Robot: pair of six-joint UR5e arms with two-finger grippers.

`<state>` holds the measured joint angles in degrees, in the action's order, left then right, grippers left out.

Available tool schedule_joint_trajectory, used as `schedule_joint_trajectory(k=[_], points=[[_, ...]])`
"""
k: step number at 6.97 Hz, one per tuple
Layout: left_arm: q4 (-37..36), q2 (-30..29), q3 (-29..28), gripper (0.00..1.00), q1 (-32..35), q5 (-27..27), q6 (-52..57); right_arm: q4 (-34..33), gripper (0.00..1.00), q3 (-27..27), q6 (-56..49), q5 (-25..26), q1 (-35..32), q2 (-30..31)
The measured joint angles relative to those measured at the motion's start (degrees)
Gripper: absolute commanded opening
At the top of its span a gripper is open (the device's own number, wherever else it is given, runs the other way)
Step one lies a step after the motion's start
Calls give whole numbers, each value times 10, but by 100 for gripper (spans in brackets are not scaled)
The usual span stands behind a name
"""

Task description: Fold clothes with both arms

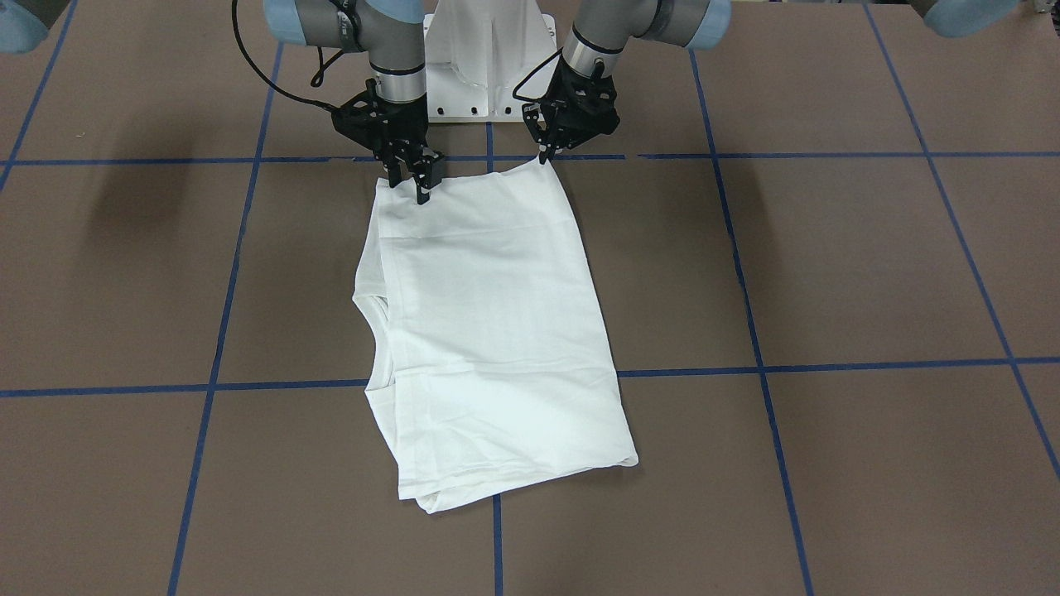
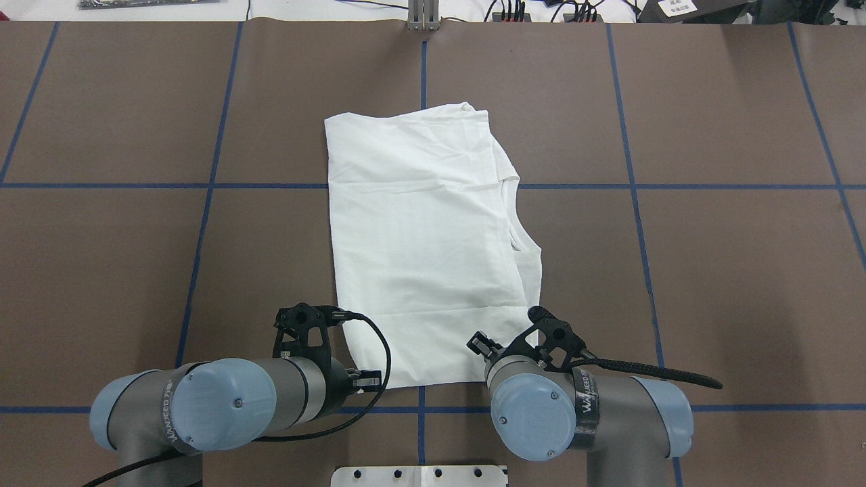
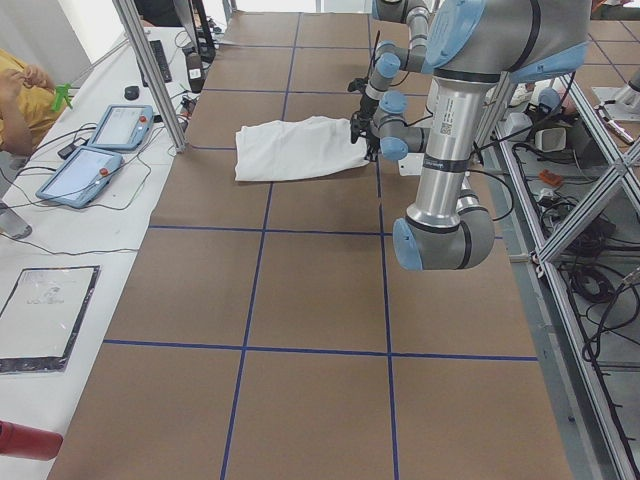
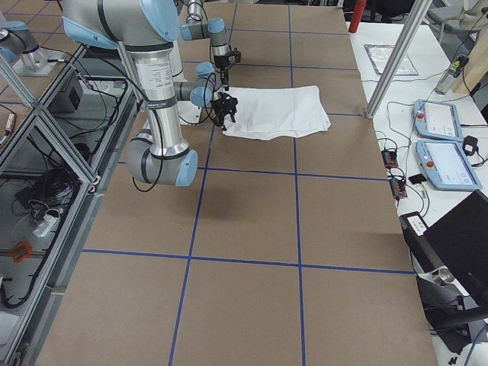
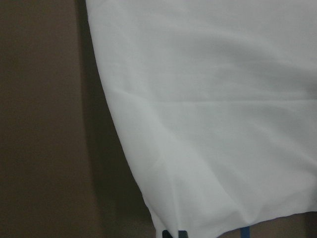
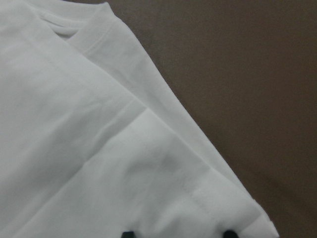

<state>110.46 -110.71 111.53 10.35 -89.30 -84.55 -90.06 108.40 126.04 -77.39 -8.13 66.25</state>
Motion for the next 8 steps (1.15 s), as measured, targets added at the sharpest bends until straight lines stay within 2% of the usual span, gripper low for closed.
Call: schedule_joint_trajectory(k=[1, 6, 8], points=[[0, 0, 0, 0, 0, 0, 0, 0, 1, -3, 1, 1, -2, -5], [0, -1, 3, 0, -1, 0, 0, 0, 0, -5, 30, 4, -18, -14], [-2, -1, 22, 0, 1, -4, 6, -13, 0, 10, 30, 3, -24, -14]])
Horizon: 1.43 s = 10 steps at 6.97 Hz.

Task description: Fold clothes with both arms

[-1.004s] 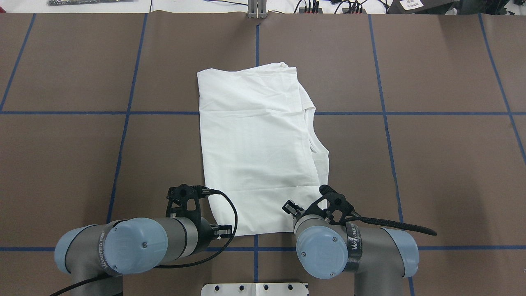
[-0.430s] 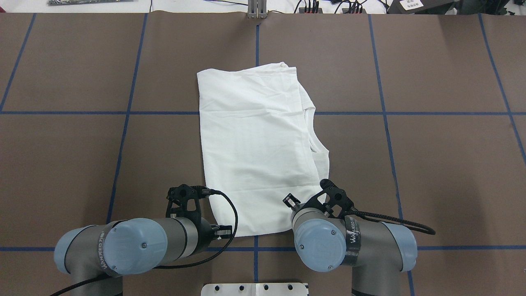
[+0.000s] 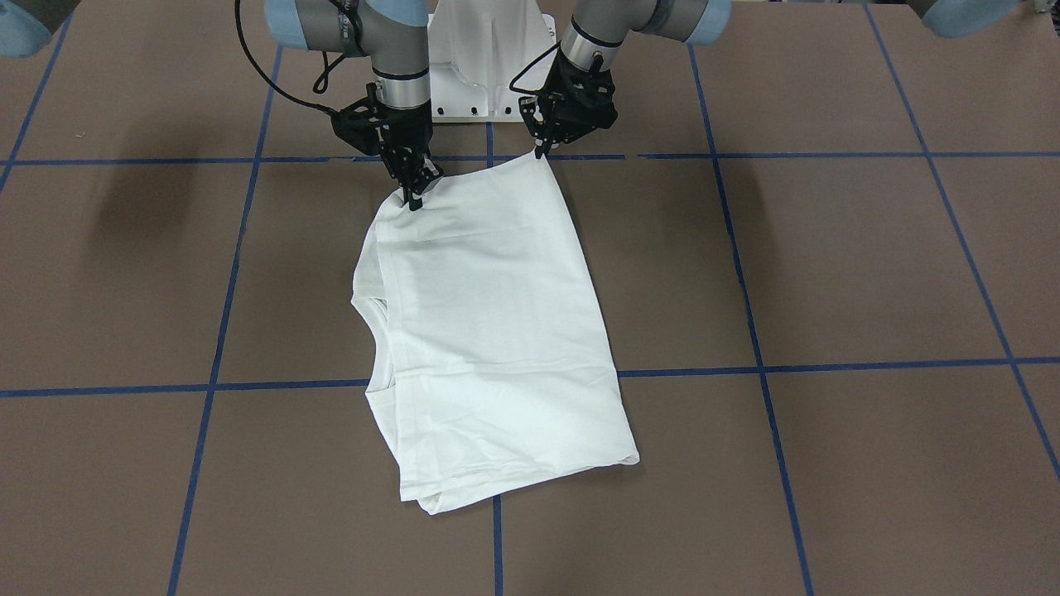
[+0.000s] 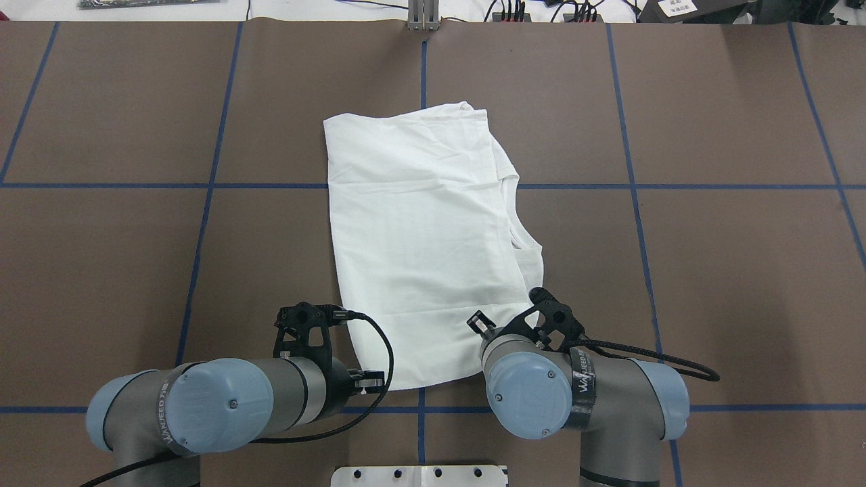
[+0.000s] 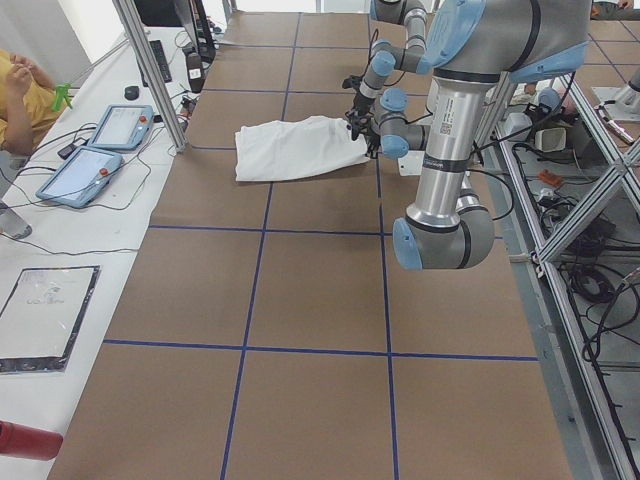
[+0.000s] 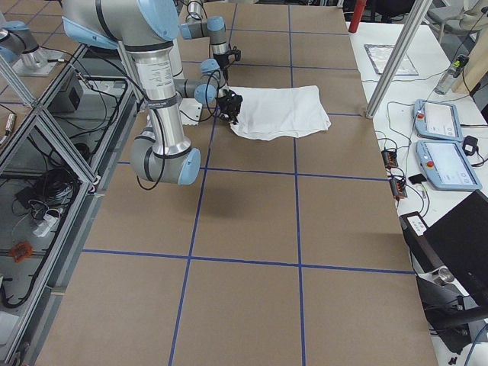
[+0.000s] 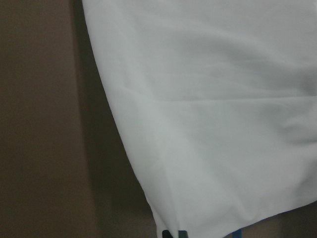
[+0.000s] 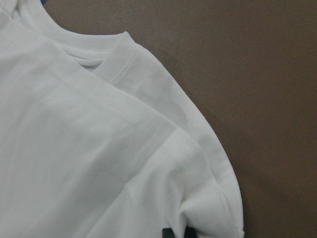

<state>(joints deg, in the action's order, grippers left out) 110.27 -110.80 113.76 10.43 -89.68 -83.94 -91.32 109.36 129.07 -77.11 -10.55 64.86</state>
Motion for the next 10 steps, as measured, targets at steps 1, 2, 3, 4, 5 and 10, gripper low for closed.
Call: schedule_joint_trajectory(k=[1, 2, 3, 4, 5, 10], points=[[-6, 2, 22, 0, 2, -3, 7, -40, 0, 36, 0, -2, 0, 0], [-25, 3, 52, 0, 4, -11, 17, -102, 0, 91, 0, -2, 11, 0], [-65, 3, 98, 0, 5, -23, 24, -169, 0, 155, 1, -2, 33, 0], [-123, 1, 154, 0, 7, -36, 28, -240, 0, 224, 2, -3, 56, -2], [-185, -10, 201, 0, 18, -60, 29, -297, 0, 272, 2, -3, 71, -13], [-238, -122, 72, 0, 159, -96, 110, -258, 0, 155, -81, -4, -47, -93]])
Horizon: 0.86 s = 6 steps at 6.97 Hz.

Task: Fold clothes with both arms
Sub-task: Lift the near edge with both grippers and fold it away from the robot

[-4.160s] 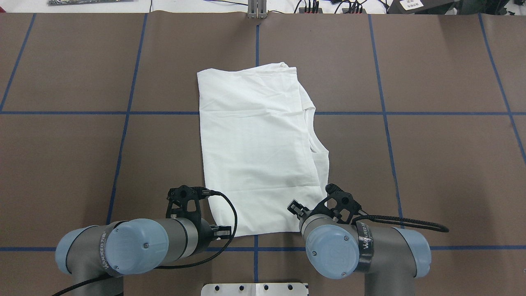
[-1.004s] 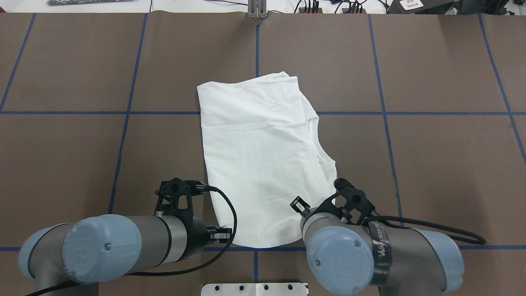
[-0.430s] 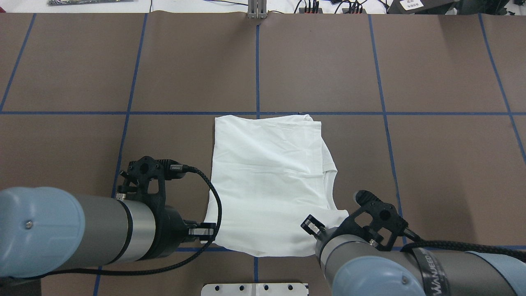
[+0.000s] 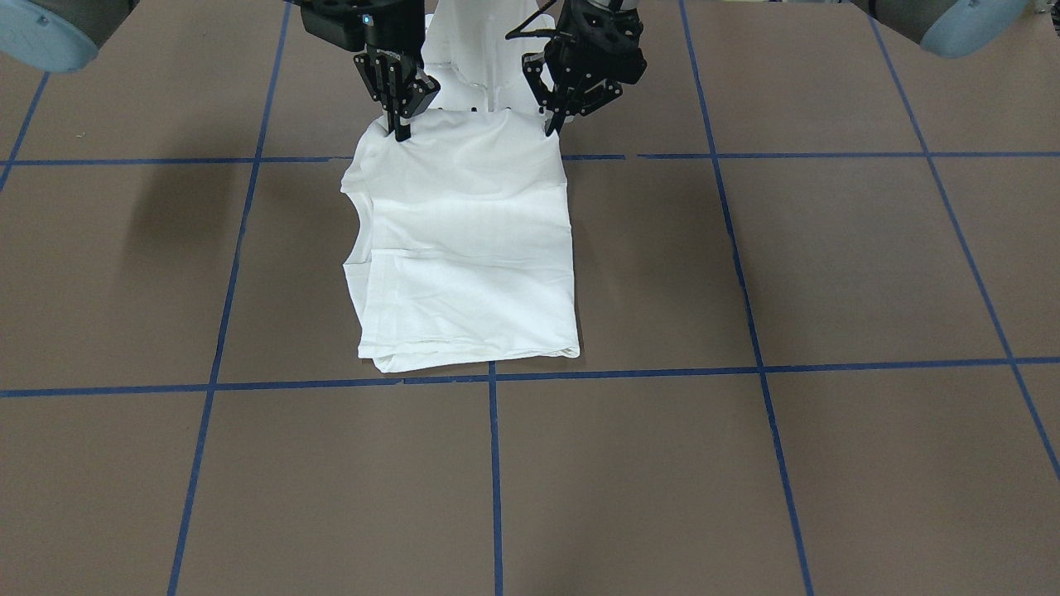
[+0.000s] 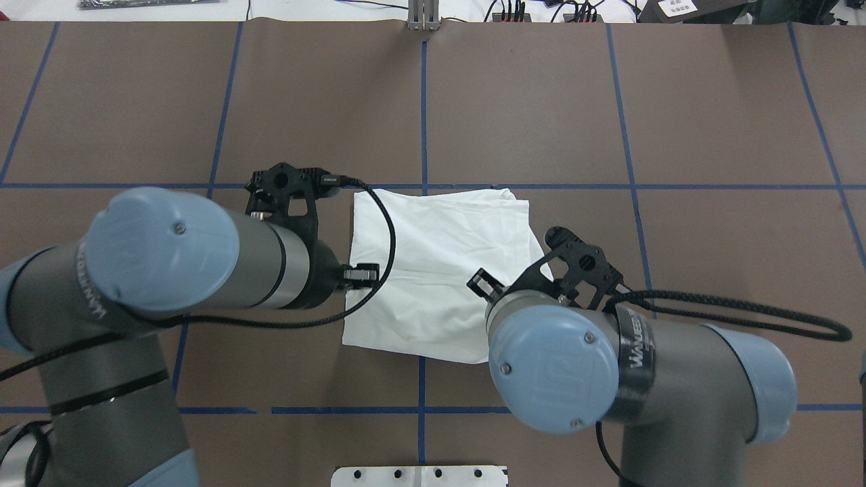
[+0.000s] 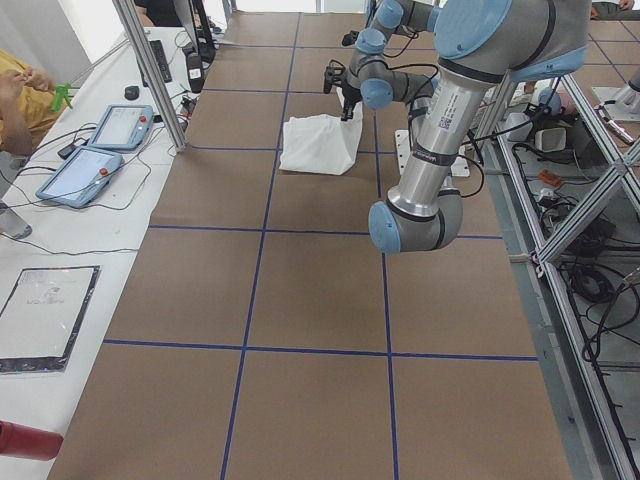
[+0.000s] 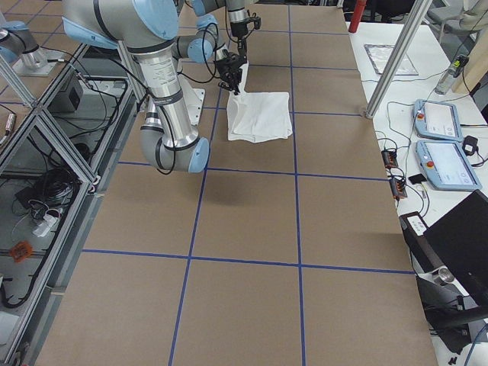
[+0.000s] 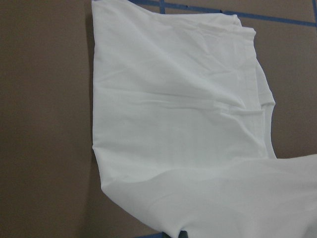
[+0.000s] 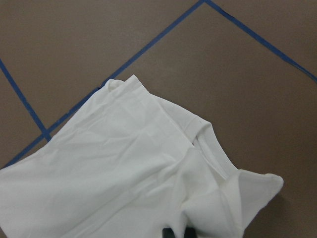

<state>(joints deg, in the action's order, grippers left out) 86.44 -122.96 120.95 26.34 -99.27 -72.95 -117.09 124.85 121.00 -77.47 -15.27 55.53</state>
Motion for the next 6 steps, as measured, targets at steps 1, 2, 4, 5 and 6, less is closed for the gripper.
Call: schedule_joint_trajectory(k=[1, 2, 4, 5, 6], points=[[18, -24, -53, 0, 30, 0, 17, 33, 0, -39, -31, -3, -36, -9], [44, -54, -118, 0, 53, 0, 27, 77, 0, -90, -58, -10, -71, -19], [133, -112, -278, 0, 88, 2, 47, 167, 0, -227, -99, -22, -124, -57], [176, -121, -340, 0, 99, 10, 58, 219, 0, -301, -111, -24, -138, -79], [199, -123, -378, 0, 104, 24, 69, 264, 0, -361, -122, -24, -147, -96]])
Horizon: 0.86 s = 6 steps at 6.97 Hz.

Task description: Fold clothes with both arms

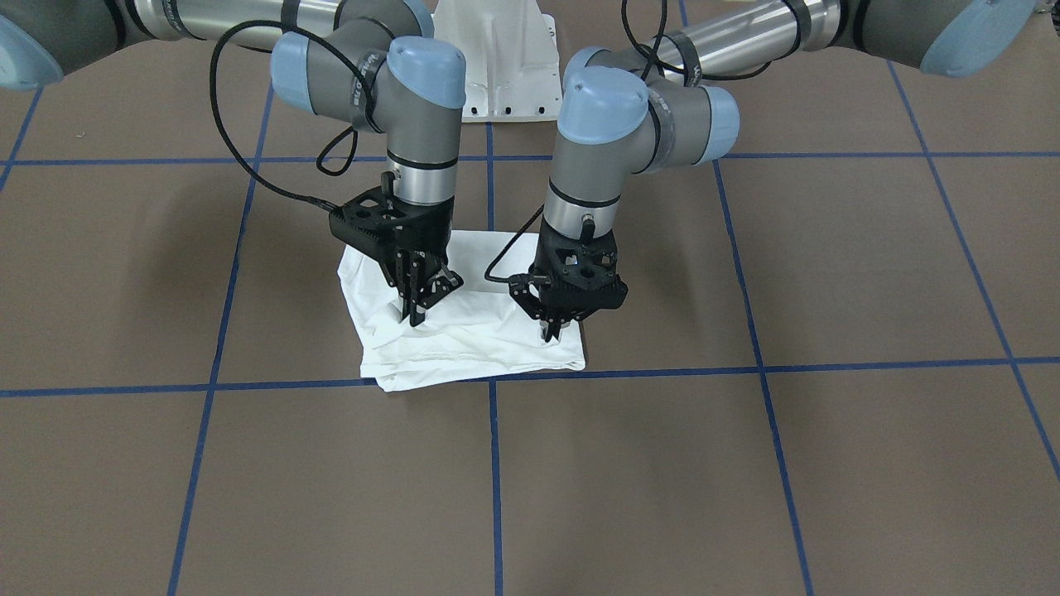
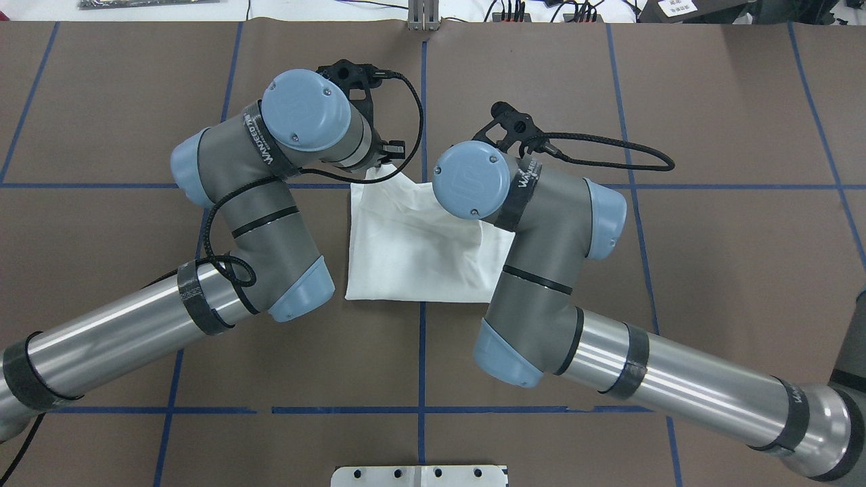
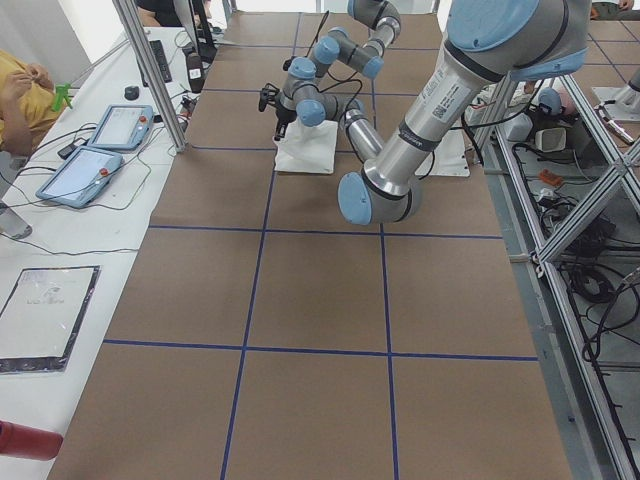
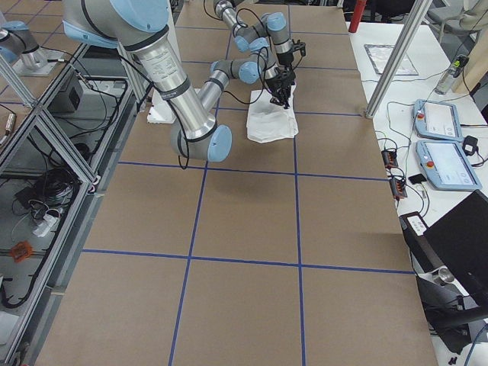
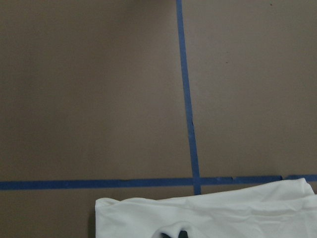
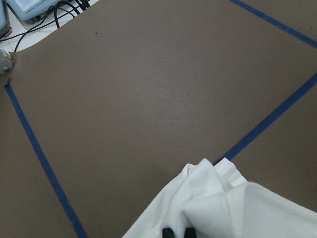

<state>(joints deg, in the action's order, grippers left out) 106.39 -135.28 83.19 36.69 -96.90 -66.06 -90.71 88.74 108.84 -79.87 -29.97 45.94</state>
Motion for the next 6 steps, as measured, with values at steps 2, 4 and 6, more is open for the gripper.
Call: schedule_joint_trajectory(k=[2, 4, 6], points=[[13, 4, -29, 49, 4, 10, 14, 43, 99, -57, -21, 0, -8, -10], [50, 28, -26, 100, 6, 9, 31, 50, 100, -69, -74, -10, -12, -14], [97, 84, 34, 100, 25, -34, 111, 49, 100, -54, -123, -73, -37, -22]])
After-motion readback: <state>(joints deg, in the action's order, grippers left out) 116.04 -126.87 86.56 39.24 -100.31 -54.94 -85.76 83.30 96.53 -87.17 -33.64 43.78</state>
